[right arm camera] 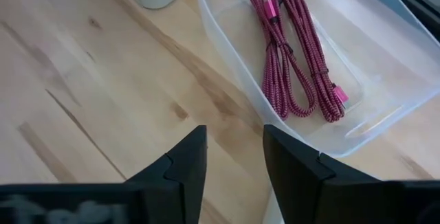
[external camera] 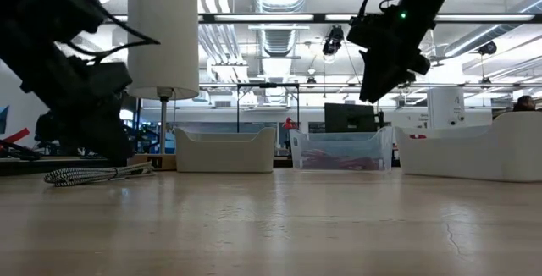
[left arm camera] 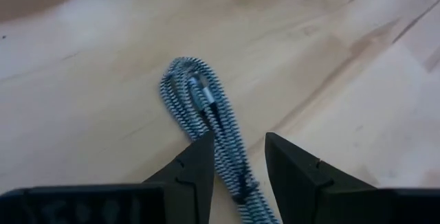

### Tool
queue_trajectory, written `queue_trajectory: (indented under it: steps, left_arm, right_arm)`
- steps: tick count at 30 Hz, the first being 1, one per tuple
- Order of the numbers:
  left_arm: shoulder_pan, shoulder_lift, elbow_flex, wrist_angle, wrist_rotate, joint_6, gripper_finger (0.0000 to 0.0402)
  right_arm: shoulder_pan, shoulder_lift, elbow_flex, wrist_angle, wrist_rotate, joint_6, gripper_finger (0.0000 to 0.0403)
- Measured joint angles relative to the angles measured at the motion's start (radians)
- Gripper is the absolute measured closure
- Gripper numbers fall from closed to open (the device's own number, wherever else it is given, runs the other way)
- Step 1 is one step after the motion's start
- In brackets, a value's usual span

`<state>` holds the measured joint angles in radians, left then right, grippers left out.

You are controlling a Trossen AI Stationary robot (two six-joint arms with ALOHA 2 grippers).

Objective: Pick & Place USB Port
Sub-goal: Put the black and white USB cable into the white bin

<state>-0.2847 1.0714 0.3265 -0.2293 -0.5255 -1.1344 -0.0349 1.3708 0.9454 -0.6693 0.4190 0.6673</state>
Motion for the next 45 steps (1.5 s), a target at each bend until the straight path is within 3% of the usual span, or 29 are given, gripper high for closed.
queue_trajectory:
  steps: [14, 26, 29, 35, 42, 45]
  left_arm:
    - [0.017, 0.006, -0.096, 0.188, -0.027, 0.015, 0.0277]
    - [0.035, 0.151, -0.099, 0.238, -0.042, 0.015, 0.0280]
    - [0.035, 0.184, -0.099, 0.236, -0.037, 0.014, 0.0303]
    - [0.036, 0.196, -0.102, 0.306, -0.044, 0.033, 0.0388]
    - [0.036, 0.172, -0.098, 0.565, -0.055, 0.215, 0.0395]
    - [0.036, 0.163, -0.076, 0.653, -0.060, 0.322, 0.0397]
  right_arm:
    - [0.000, 0.000, 0.031, 0.004, 0.000, 0.000, 0.0268]
    - [0.000, 0.000, 0.031, 0.009, 0.000, 0.001, 0.0280]
    - [0.000, 0.000, 0.031, 0.011, 0.000, 0.001, 0.0278]
    - [0.000, 0.000, 0.028, 0.035, 0.000, 0.002, 0.0275]
    - [0.023, 0.000, -0.004, 0.178, -0.014, -0.032, 0.0288]
    - [0.043, 0.000, -0.030, 0.282, -0.073, -0.086, 0.0293]
